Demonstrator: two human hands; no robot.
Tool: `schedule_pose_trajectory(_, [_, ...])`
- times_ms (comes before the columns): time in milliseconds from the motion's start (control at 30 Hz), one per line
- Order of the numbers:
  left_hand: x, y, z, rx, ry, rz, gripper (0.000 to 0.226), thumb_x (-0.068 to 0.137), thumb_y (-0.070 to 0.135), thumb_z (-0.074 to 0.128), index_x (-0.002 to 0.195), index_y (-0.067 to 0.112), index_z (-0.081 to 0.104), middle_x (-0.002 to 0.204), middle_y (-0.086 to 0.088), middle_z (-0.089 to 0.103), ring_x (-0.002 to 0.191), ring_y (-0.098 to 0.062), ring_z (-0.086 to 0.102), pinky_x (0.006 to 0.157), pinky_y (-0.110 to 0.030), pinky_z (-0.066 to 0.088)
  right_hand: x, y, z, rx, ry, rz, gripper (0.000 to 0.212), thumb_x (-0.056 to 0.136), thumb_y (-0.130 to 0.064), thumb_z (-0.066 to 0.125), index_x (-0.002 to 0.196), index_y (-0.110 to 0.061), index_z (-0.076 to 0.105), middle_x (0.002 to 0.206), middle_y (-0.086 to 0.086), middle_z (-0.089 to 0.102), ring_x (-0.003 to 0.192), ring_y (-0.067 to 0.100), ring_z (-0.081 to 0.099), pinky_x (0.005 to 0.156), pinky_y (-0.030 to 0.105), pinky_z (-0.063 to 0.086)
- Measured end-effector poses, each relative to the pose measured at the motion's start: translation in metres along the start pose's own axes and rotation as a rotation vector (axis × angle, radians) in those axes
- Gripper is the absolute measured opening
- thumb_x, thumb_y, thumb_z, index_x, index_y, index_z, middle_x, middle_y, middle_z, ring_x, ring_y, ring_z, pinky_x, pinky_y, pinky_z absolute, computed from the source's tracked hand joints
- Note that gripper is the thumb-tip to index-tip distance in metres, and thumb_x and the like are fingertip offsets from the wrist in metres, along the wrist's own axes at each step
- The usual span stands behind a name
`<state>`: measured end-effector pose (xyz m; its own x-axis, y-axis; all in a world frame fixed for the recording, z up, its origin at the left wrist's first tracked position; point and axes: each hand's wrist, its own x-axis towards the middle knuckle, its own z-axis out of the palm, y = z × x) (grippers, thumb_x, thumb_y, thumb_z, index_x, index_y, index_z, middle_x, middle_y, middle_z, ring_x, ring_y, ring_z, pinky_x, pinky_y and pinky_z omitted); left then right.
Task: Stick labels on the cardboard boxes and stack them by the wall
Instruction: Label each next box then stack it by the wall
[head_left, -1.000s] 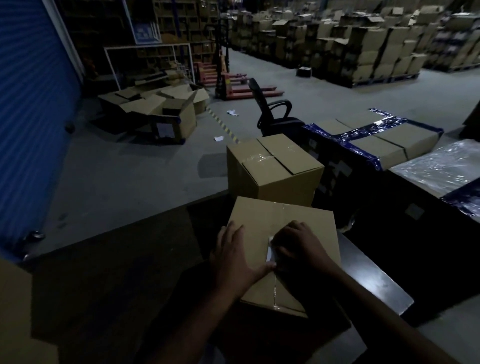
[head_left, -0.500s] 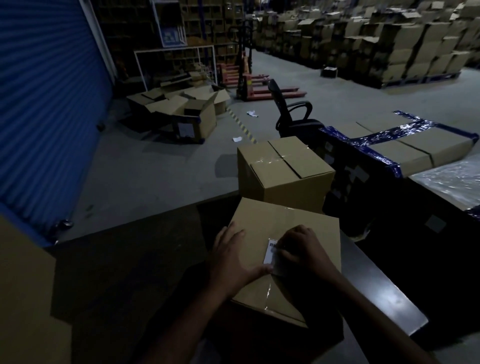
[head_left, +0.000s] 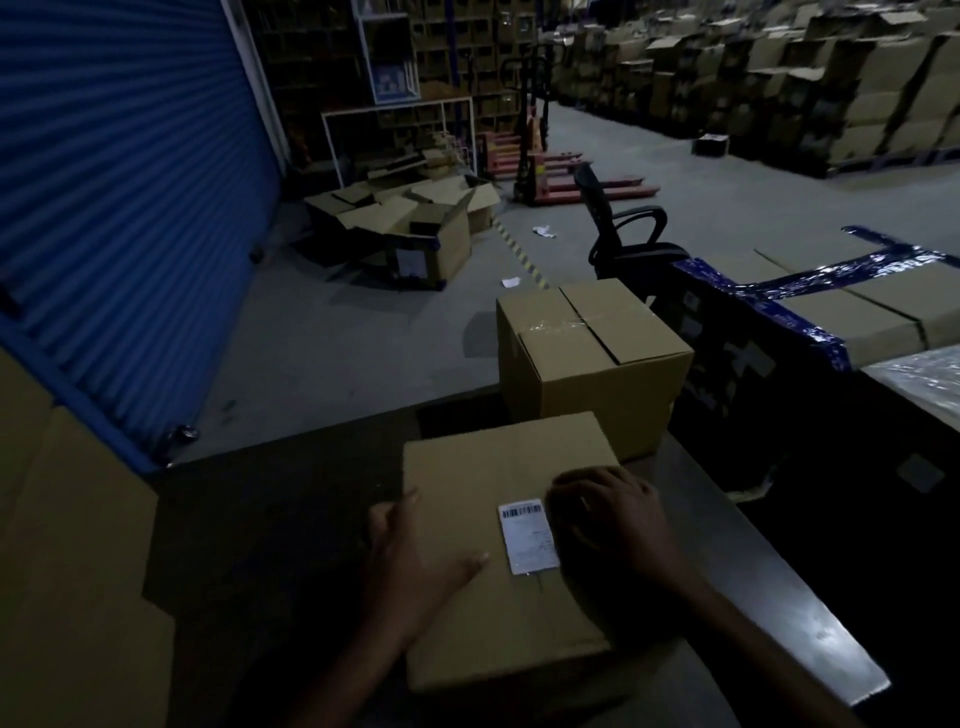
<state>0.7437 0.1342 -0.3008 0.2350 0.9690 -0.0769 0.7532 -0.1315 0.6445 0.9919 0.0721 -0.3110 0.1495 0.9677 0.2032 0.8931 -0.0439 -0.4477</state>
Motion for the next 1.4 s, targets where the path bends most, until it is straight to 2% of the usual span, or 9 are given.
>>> schedule_pose_trajectory(100, [-0.002, -0.009, -0.010, -0.014, 0.019, -0.026, 0.109, 0.065, 0.056, 0.084, 0.149, 0.028, 0.021, 0.143, 0.002, 0.020, 0.128, -0.021, 0.043, 0.098, -0.030, 0.040, 0.024, 0.004, -0.001, 0.030, -0.056, -0.094, 0.038, 0.082, -0.058, 0.041, 0.109, -0.043, 0.064, 0.122, -0.023, 0.058, 0.116, -0.001, 0.045, 0.103, 0.042, 0.033])
schedule_pose_trajectory(200, [0.013, -0.003, -0.011, 0.032, 0.134, 0.023, 0.111, 0.062, 0.060, 0.083, 0.149, 0.029, 0.022, 0.147, 0.006, 0.016, 0.133, -0.019, 0.032, 0.102, -0.032, 0.034, 0.030, -0.006, 0.007, 0.034, -0.038, -0.056, 0.037, 0.081, -0.058, 0.036, 0.100, -0.043, 0.064, 0.115, -0.022, 0.060, 0.113, 0.003, 0.049, 0.110, 0.043, 0.026])
schedule_pose_trajectory(267, [0.025, 0.008, -0.007, 0.023, 0.152, 0.099, 0.113, 0.061, 0.066, 0.080, 0.151, 0.031, 0.021, 0.152, 0.007, 0.015, 0.138, -0.017, 0.022, 0.106, -0.031, 0.029, 0.025, -0.018, 0.013, 0.063, 0.022, -0.024, 0.035, 0.079, -0.055, 0.037, 0.095, -0.039, 0.064, 0.106, -0.020, 0.062, 0.104, 0.004, 0.053, 0.104, 0.039, 0.033])
schedule_pose_trajectory(400, [0.041, 0.017, 0.009, 0.098, 0.090, 0.194, 0.120, 0.055, 0.093, 0.046, 0.151, 0.025, 0.024, 0.159, 0.003, 0.020, 0.148, -0.016, 0.009, 0.121, -0.037, 0.016, 0.015, -0.032, 0.027, -0.016, 0.086, -0.008, 0.034, 0.082, -0.056, 0.038, 0.098, -0.039, 0.062, 0.106, -0.017, 0.056, 0.102, 0.008, 0.047, 0.090, 0.029, 0.030])
schedule_pose_trajectory(467, [0.044, 0.011, 0.016, 0.067, 0.128, 0.228, 0.116, 0.057, 0.093, 0.046, 0.149, 0.023, 0.030, 0.156, 0.004, 0.027, 0.146, -0.013, 0.014, 0.119, -0.030, 0.017, 0.017, -0.034, 0.028, -0.060, 0.085, 0.007, 0.034, 0.083, -0.058, 0.038, 0.099, -0.040, 0.062, 0.107, -0.016, 0.053, 0.103, 0.009, 0.045, 0.088, 0.028, 0.026])
schedule_pose_trajectory(1000, [0.051, -0.001, 0.024, 0.119, 0.154, 0.248, 0.111, 0.055, 0.095, 0.041, 0.142, 0.026, 0.042, 0.157, 0.006, 0.029, 0.147, -0.012, 0.015, 0.118, -0.040, 0.023, 0.020, -0.027, 0.033, -0.131, 0.102, 0.023, 0.032, 0.080, -0.057, 0.040, 0.092, -0.036, 0.060, 0.102, -0.010, 0.051, 0.100, 0.014, 0.045, 0.084, 0.027, 0.022])
schedule_pose_trajectory(1233, [0.049, 0.009, 0.018, 0.461, 0.160, 0.353, 0.111, 0.072, 0.095, 0.017, 0.156, 0.022, 0.022, 0.167, -0.002, 0.002, 0.151, -0.018, -0.018, 0.119, -0.055, -0.015, 0.015, -0.028, 0.031, -0.106, 0.103, 0.069, 0.035, 0.081, -0.053, 0.043, 0.099, -0.032, 0.065, 0.104, -0.008, 0.060, 0.100, 0.018, 0.056, 0.083, 0.032, 0.043])
schedule_pose_trajectory(1300, [0.054, 0.012, 0.015, 0.517, 0.083, 0.386, 0.114, 0.071, 0.093, 0.005, 0.158, 0.020, 0.008, 0.166, -0.005, -0.009, 0.149, -0.019, -0.025, 0.120, -0.053, -0.013, 0.000, -0.039, 0.039, -0.171, 0.101, 0.088, 0.047, 0.077, -0.054, 0.044, 0.106, -0.025, 0.067, 0.112, -0.002, 0.064, 0.101, 0.020, 0.058, 0.086, 0.035, 0.047])
schedule_pose_trajectory(1400, [0.066, 0.009, 0.014, 0.502, 0.037, 0.392, 0.112, 0.075, 0.092, 0.010, 0.158, 0.017, 0.006, 0.167, -0.007, 0.002, 0.153, -0.021, -0.008, 0.124, -0.047, -0.004, -0.020, -0.055, 0.049, -0.193, 0.136, 0.112, 0.057, 0.079, -0.055, 0.044, 0.115, -0.015, 0.064, 0.121, 0.002, 0.062, 0.110, 0.021, 0.058, 0.102, 0.036, 0.033])
